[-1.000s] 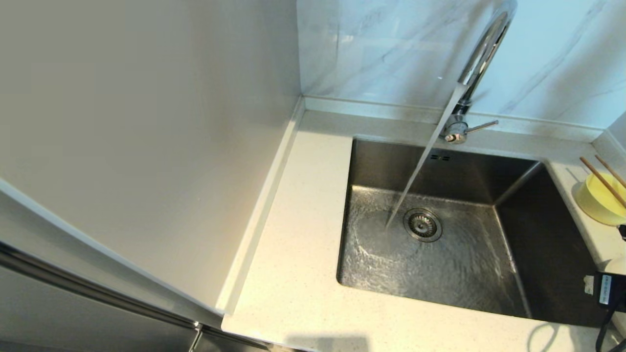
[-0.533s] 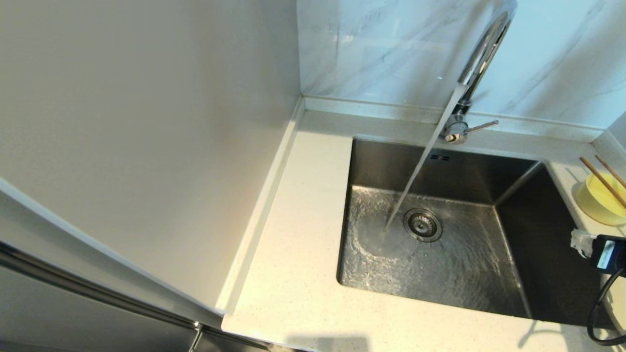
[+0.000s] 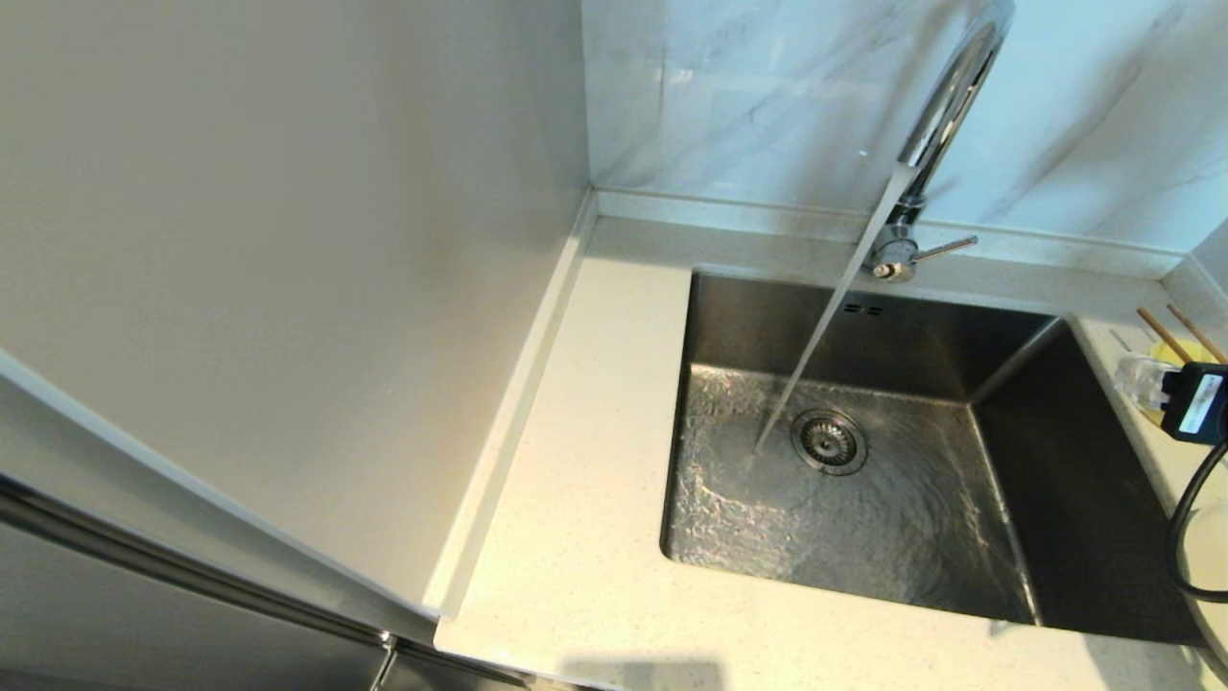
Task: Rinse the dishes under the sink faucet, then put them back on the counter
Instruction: Turn off the faucet
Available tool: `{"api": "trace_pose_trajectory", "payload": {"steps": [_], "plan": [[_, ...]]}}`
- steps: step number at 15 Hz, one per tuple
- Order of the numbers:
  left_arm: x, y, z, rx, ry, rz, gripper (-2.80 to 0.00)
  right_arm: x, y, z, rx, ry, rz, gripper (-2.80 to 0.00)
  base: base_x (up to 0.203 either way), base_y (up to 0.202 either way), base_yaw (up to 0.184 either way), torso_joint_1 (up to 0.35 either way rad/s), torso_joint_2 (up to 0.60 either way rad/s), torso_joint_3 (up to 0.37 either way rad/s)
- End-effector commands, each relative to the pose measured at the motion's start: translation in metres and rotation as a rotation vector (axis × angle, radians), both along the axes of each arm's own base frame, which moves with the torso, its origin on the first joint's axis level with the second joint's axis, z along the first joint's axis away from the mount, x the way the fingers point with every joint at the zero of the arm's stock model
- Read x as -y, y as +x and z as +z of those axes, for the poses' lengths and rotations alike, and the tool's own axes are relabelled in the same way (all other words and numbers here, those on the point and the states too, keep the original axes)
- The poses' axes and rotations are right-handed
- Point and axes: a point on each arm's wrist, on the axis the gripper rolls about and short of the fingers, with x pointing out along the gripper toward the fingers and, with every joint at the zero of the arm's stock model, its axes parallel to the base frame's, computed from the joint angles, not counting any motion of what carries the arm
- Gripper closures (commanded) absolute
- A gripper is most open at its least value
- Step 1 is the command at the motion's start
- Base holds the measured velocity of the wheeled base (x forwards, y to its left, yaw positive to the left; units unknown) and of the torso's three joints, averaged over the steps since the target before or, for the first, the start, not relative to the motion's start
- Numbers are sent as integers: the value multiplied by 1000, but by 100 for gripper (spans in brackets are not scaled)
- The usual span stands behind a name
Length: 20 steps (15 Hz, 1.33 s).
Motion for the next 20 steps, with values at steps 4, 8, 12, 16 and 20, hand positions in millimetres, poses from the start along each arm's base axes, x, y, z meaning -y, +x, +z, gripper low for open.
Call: {"api": "trace_pose_trajectory", "payload": {"steps": [4, 8, 12, 16, 20], "plan": [[0, 0, 0, 0, 0, 1, 0, -7, 9, 33, -15, 7, 51, -183, 0, 0, 0, 0, 0, 0], [0, 0, 0, 0, 0, 1, 0, -9, 28, 40, -74, 13, 63, 0, 0, 0, 0, 0, 0, 0], [0, 0, 0, 0, 0, -1, 0, -9, 59, 50, -54, 68, 52, 0, 0, 0, 0, 0, 0, 0], [0, 0, 0, 0, 0, -1, 0, -21, 86, 49, -76, 77, 92, 0, 0, 0, 0, 0, 0, 0], [0, 0, 0, 0, 0, 1, 0, -32, 115, 35, -121, 72, 118, 0, 0, 0, 0, 0, 0, 0]]}}
